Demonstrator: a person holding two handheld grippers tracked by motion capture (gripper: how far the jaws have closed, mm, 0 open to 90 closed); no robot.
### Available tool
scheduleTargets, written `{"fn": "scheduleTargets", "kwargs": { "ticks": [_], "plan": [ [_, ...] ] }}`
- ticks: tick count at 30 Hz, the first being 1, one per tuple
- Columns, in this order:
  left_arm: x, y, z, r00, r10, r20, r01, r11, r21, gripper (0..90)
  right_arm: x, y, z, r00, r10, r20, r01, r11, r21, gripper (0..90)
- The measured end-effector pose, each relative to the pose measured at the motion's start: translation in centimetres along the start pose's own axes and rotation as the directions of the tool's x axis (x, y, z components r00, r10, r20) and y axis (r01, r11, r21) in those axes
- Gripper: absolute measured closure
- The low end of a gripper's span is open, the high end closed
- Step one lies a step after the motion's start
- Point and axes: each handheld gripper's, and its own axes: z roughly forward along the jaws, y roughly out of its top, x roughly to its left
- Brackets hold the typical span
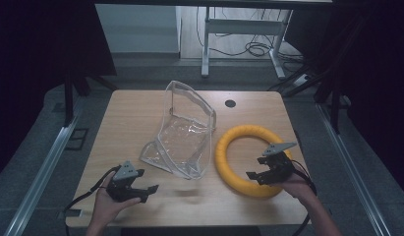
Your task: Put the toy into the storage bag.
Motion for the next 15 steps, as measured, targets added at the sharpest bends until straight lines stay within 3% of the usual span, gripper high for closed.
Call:
{"fn": "scheduleTargets", "kwargs": {
  "ticks": [5,11,13,15],
  "plan": [
    [0.1,-0.1,0.1,1.0,-0.002,0.002,0.002,1.0,0.004,21.4,0.4,0.7,0.3,0.9992,-0.032,-0.022,0.034,0.998,0.057,27.5],
    [0.1,-0.1,0.1,1.0,-0.002,0.003,0.002,1.0,0.004,21.4,1.2,1.5,1.2,0.9956,-0.071,-0.061,0.079,0.987,0.14,27.5],
    [0.0,-0.1,0.2,1.0,-0.003,0.004,0.003,1.0,0.006,21.4,1.7,1.7,2.0,0.9922,-0.093,-0.083,0.108,0.974,0.198,27.4],
    [0.0,-0.1,0.3,1.0,-0.001,0.005,0.0,0.9999,0.011,21.4,1.9,1.8,2.3,0.9906,-0.101,-0.092,0.119,0.97,0.213,27.4]
  ]
}}
